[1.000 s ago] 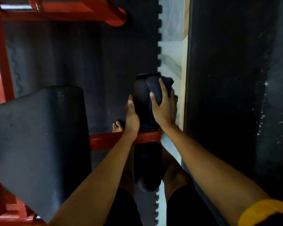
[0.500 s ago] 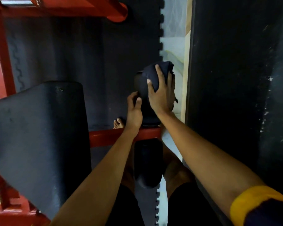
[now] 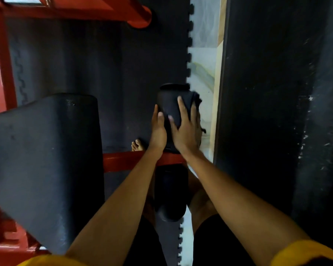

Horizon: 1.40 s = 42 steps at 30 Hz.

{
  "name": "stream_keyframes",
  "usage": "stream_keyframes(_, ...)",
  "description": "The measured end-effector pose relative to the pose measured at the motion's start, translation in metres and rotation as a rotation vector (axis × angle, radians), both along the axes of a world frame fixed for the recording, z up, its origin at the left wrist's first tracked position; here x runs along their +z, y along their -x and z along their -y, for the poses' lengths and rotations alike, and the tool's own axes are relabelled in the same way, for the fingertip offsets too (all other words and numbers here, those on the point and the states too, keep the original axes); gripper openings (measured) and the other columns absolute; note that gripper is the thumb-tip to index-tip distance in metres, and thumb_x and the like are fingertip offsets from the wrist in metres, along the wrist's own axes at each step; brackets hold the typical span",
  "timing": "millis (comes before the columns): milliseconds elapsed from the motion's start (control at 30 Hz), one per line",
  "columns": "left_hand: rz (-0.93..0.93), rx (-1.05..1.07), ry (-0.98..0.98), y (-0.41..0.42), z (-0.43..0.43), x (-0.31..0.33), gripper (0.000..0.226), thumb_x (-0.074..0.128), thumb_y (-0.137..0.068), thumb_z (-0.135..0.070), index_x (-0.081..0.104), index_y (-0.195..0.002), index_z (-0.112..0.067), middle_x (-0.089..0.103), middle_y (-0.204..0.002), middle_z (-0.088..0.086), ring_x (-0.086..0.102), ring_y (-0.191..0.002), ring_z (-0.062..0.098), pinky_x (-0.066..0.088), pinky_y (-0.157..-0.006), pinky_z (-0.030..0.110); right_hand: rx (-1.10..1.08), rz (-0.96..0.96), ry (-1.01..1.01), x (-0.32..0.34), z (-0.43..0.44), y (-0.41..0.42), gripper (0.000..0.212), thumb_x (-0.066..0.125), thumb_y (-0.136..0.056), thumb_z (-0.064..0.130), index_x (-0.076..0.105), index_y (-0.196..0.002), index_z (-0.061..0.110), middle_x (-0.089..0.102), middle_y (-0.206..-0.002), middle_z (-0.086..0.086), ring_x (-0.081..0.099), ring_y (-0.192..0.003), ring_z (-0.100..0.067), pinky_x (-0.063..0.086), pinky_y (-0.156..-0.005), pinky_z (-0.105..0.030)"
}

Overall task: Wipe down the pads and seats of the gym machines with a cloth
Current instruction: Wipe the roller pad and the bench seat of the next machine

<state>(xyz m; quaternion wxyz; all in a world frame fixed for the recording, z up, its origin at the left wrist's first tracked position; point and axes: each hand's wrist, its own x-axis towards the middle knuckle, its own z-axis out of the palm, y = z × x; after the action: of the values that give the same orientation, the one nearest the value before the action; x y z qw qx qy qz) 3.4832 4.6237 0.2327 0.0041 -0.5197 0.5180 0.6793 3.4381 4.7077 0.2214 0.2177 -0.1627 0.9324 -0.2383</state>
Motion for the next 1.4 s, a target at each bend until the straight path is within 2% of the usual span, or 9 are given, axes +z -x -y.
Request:
stream_keyframes(167, 0.017, -0.114, 0.037, -0.017, 0.006, 0.003, 0.072, 0.029, -0.095, -0.067, 0.035, -0.155, -0.027, 0.033, -0.161, -0.003, 0.030, -0.148, 0.008, 0.024, -0.124, 0.036, -0.098, -0.005, -0.003, -0.005, 0.035, 0.031, 0.065, 0.041, -0.101, 0.057, 0.024, -0.161, 0.037, 0.023, -0.167, -0.012, 0.032, -0.148, -0.039, 0.043, -0.111, -0.056)
stream_keyframes(333, 0.112, 0.112, -0.138, 0.008, 0.031, -0.011, 0.057, 0.030, -0.107, -0.054, 0.052, -0.145, -0.016, 0.058, -0.140, 0.001, 0.055, -0.128, 0.015, 0.043, -0.112, 0.034, 0.080, 0.009, -0.048, 0.004, -0.019, -0.034, 0.069, 0.046, -0.101, 0.053, 0.011, -0.161, 0.046, 0.019, -0.167, -0.008, 0.031, -0.148, -0.040, 0.045, -0.109, -0.056)
stream_keyframes(500, 0.101, 0.091, -0.309, 0.022, 0.017, -0.003, 0.069, 0.025, -0.103, -0.064, 0.062, -0.131, -0.013, 0.067, -0.124, 0.005, 0.063, -0.115, 0.018, 0.047, -0.109, 0.039, 0.016, 0.173, -0.018, 0.013, -0.044, -0.069, 0.067, 0.035, -0.100, 0.062, 0.002, -0.158, 0.054, 0.013, -0.169, -0.009, 0.020, -0.153, -0.040, 0.039, -0.111, -0.063)
stream_keyframes(633, 0.111, 0.149, -0.211, 0.008, -0.010, -0.009, 0.096, 0.034, -0.078, -0.091, 0.045, -0.151, -0.030, 0.048, -0.153, -0.010, 0.042, -0.141, 0.008, 0.030, -0.122, 0.039, -0.030, 0.061, -0.017, 0.008, 0.006, -0.008, 0.068, 0.035, -0.096, 0.061, 0.019, -0.160, 0.043, 0.022, -0.168, -0.010, 0.031, -0.149, -0.039, 0.039, -0.113, -0.057)
stream_keyframes(733, 0.071, 0.142, -0.063, 0.009, -0.017, 0.017, 0.086, 0.033, -0.084, -0.080, 0.038, -0.155, -0.030, 0.040, -0.158, -0.008, 0.036, -0.144, 0.007, 0.028, -0.120, 0.032, -0.031, 0.017, -0.030, -0.001, 0.030, 0.030, 0.065, 0.034, -0.099, 0.061, 0.029, -0.159, 0.037, 0.027, -0.165, -0.012, 0.035, -0.146, -0.040, 0.041, -0.111, -0.056)
stream_keyframes(900, 0.123, 0.188, -0.018, 0.011, 0.008, 0.001, 0.072, 0.028, -0.100, -0.065, 0.038, -0.155, -0.019, 0.040, -0.158, 0.003, 0.035, -0.147, 0.016, 0.027, -0.123, 0.038, 0.096, 0.045, -0.084, 0.003, -0.003, -0.019, 0.071, 0.036, -0.094, 0.056, 0.016, -0.161, 0.044, 0.017, -0.168, -0.008, 0.024, -0.152, -0.038, 0.035, -0.116, -0.059)
stream_keyframes(1100, 0.118, 0.205, -0.242, 0.007, -0.003, 0.003, 0.056, 0.018, -0.104, -0.063, 0.061, -0.118, -0.030, 0.066, -0.115, -0.008, 0.062, -0.113, 0.011, 0.048, -0.097, 0.023, 0.042, 0.148, -0.064, 0.011, -0.043, -0.073, 0.069, 0.033, -0.098, 0.064, 0.009, -0.160, 0.046, 0.019, -0.167, -0.012, 0.024, -0.151, -0.040, 0.039, -0.112, -0.062)
stream_keyframes(1233, 0.061, 0.214, -0.191, -0.006, -0.028, 0.007, 0.096, 0.031, -0.080, -0.092, 0.042, -0.152, -0.030, 0.046, -0.153, -0.010, 0.042, -0.142, 0.006, 0.032, -0.120, 0.037, -0.020, 0.112, -0.048, 0.009, 0.001, -0.013, 0.068, 0.040, -0.098, 0.061, 0.015, -0.159, 0.047, 0.018, -0.168, -0.006, 0.026, -0.151, -0.035, 0.035, -0.116, -0.055)
stream_keyframes(1400, 0.067, 0.257, -0.070, -0.012, -0.022, 0.018, 0.077, 0.027, -0.095, -0.075, 0.036, -0.156, -0.029, 0.039, -0.159, -0.007, 0.035, -0.146, 0.007, 0.026, -0.123, 0.037, 0.003, 0.060, -0.040, 0.004, 0.014, 0.011, 0.062, 0.040, -0.103, 0.056, 0.023, -0.160, 0.040, 0.020, -0.168, -0.009, 0.030, -0.149, -0.037, 0.038, -0.114, -0.051)
